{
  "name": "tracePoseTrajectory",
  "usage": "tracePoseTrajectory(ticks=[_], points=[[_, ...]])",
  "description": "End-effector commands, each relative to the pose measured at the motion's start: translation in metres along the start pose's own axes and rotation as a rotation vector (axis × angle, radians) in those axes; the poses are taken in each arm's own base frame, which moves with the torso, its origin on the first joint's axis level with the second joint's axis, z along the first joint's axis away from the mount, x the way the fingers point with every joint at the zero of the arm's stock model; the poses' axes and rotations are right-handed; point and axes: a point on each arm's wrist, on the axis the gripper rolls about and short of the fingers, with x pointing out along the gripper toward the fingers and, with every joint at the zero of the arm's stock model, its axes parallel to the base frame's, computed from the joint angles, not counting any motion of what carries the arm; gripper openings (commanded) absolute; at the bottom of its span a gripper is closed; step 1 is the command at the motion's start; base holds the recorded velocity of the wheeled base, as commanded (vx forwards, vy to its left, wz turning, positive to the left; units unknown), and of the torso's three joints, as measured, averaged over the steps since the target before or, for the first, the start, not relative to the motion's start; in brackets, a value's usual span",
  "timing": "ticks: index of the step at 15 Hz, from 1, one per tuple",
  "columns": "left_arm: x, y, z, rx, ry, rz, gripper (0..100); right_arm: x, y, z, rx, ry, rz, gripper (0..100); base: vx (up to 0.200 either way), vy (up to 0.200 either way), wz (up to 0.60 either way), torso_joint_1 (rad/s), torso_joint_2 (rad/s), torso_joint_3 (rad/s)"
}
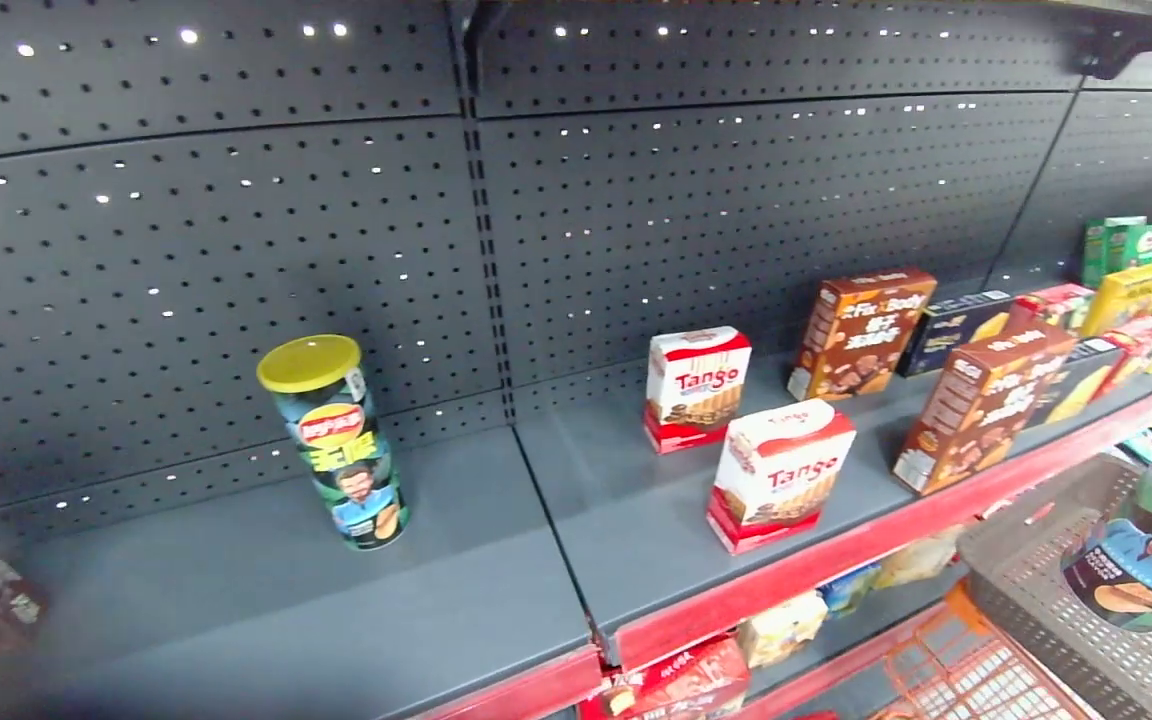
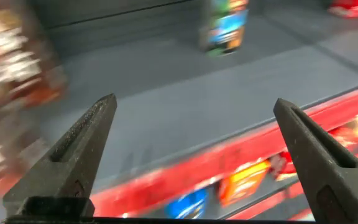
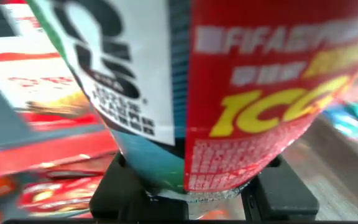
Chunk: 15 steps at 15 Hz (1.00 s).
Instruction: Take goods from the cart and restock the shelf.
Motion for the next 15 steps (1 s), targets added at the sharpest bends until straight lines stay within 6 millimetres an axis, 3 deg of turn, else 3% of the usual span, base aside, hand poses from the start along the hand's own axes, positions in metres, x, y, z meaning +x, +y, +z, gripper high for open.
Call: tracePoseTrajectory(ticks=[1,4,10,15], points=[[0.000,0.000,0.000,0.000,0.000,0.000,100,0.000,0.001,-0.001,-0.002,0.003,0.012,0,0.000,0.000,0.60,-0.002,0.00,0.002],[0.000,0.000,0.000,0.000,0.000,0.000,100,0.001,0.005,0.008,-0.003,-0.030,0.051,0,0.000,0.000,0.60,0.002,0.00,0.001],[0.000,0.000,0.000,0.000,0.000,0.000,100,-0.002,0.022,0.059,0.002,-0.093,0.318,0,0.000,0.000,0.00,0.000,0.00,0.000],[0.000,0.000,0.000,0.000,0.001,0.000,100,-0.005,0.030,0.071,-0.011,-0.064,0.422,0,0.000,0.000,0.00,0.000,0.00,0.000]])
